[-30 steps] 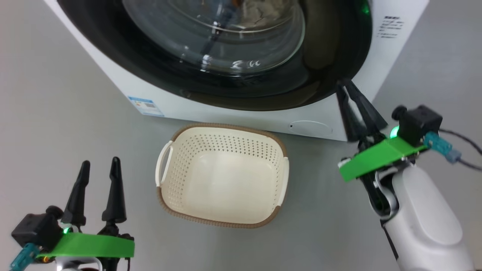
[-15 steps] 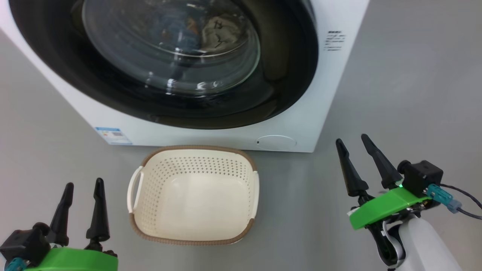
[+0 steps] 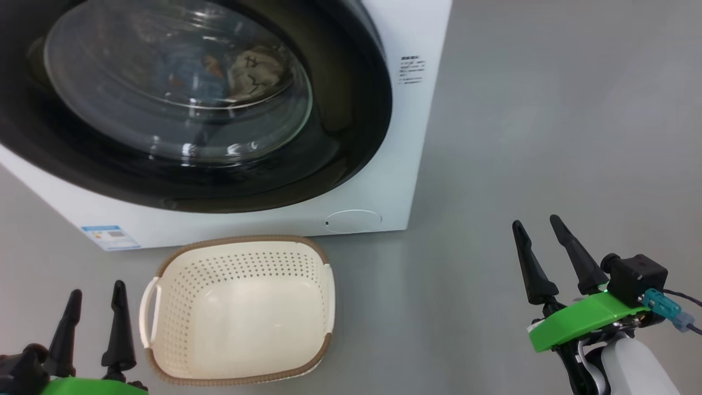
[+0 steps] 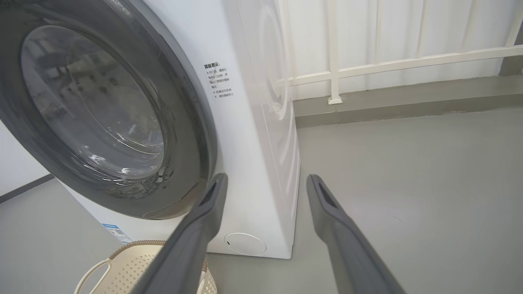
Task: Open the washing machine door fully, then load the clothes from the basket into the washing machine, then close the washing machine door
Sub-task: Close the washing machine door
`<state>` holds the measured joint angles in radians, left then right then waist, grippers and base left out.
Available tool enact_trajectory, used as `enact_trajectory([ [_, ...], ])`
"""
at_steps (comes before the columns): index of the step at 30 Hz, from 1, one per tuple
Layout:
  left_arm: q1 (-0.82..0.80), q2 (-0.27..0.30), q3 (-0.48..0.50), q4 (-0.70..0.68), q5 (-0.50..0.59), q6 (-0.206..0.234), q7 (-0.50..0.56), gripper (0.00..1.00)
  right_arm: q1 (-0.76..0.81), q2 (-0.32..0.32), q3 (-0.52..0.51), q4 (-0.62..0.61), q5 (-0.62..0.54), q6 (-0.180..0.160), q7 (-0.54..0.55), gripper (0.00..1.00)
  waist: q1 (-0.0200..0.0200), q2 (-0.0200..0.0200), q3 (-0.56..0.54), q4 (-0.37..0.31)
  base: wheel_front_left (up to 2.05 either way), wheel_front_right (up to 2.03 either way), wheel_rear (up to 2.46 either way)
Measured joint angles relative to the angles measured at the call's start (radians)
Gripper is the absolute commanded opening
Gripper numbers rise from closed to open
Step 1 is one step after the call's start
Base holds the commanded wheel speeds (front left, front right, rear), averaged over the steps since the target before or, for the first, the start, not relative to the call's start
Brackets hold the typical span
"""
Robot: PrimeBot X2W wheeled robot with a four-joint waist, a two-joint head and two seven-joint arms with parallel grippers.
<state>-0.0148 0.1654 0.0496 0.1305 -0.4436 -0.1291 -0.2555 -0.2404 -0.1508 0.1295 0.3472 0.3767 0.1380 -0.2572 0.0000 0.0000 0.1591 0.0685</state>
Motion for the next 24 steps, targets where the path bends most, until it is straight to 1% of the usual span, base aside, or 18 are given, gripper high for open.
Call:
enact_trajectory([
  [3,0.000,0.003,0.013,0.003,0.004,0.000,0.000,1.00,0.012,0.000,-0.003,-0.005,0.000,0.000,0.000,1.00,0.0000,0.0000,-0.007,-0.024,0.00,0.00,0.00],
  [12,0.000,0.007,0.041,0.014,0.018,0.000,0.000,1.00,0.041,-0.007,-0.030,-0.025,0.000,0.000,0.000,1.00,0.0000,0.0000,-0.012,-0.066,0.00,0.00,0.00],
  [24,0.023,0.007,0.059,0.016,0.034,0.000,0.000,1.00,0.059,-0.011,-0.047,-0.030,0.000,0.000,0.000,1.00,0.0000,0.0000,-0.024,-0.072,0.00,0.00,0.00],
])
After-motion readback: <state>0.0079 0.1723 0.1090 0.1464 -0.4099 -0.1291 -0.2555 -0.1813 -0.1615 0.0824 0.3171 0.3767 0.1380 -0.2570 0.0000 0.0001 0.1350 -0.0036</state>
